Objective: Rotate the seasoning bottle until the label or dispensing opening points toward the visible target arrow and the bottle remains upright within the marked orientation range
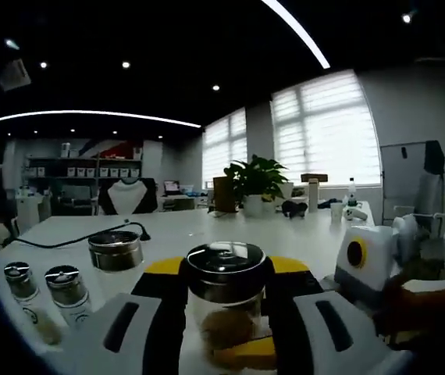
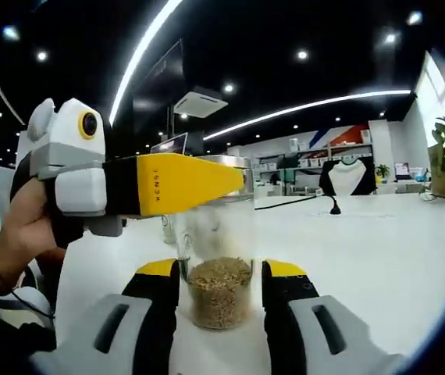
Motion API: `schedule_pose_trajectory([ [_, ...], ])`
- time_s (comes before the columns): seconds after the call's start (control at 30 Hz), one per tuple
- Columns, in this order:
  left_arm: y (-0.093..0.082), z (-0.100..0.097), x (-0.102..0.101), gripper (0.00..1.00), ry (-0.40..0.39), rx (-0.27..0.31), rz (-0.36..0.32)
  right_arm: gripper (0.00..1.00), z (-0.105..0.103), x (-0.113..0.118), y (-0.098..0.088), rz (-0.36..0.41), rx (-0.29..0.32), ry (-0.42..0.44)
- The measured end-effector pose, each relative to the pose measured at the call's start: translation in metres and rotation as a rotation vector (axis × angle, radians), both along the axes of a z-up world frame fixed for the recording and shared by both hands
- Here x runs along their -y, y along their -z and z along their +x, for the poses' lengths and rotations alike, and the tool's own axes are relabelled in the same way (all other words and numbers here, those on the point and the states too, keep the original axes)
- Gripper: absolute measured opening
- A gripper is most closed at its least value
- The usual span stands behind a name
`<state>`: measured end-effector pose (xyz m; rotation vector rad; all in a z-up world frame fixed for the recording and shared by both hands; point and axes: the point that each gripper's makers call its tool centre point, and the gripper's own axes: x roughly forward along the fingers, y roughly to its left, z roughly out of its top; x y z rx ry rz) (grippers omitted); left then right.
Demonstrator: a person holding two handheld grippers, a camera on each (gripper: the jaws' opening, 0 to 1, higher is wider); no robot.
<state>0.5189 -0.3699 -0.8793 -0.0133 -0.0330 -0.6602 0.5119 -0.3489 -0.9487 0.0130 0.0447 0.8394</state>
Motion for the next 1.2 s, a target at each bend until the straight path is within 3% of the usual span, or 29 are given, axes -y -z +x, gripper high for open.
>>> schedule_pose_trajectory([
  [0.07, -0.001, 0.002, -0.001, 0.41, -0.032, 0.002, -0.003, 0.42, 0.0, -0.004, 0.003, -0.03, 0.007, 0.024],
  [0.3, 0.0, 0.006, -0.003, 0.41, -0.076, -0.021, 0.018, 0.47, 0.007, -0.01, 0.0, -0.008, 0.006, 0.13],
  [0.43, 0.001, 0.007, -0.005, 0.41, -0.143, -0.009, 0.002, 0.5, 0.009, -0.013, 0.0, -0.005, 0.006, 0.159],
  [0.6, 0.003, 0.006, -0.007, 0.41, -0.22, 0.019, -0.015, 0.49, 0.013, -0.014, 0.007, -0.159, 0.08, 0.212],
  [0.73, 0.003, 0.007, -0.006, 0.41, -0.225, 0.018, -0.016, 0.43, 0.016, -0.011, 0.004, -0.092, 0.045, 0.226],
  [0.8, 0.004, 0.007, -0.008, 0.41, -0.221, 0.02, -0.01, 0.39, 0.018, -0.011, 0.003, -0.039, 0.022, 0.206],
  [0.83, 0.004, 0.008, -0.01, 0.41, -0.222, 0.018, -0.011, 0.39, 0.017, -0.015, 0.002, -0.029, 0.023, 0.15],
  [1.0, 0.013, 0.009, -0.013, 0.41, -0.169, -0.04, -0.007, 0.39, 0.022, -0.013, 0.002, -0.042, 0.027, 0.105],
  [1.2, 0.017, 0.001, -0.017, 0.42, -0.142, -0.026, 0.05, 0.39, 0.02, -0.013, 0.002, -0.046, 0.025, -0.025],
])
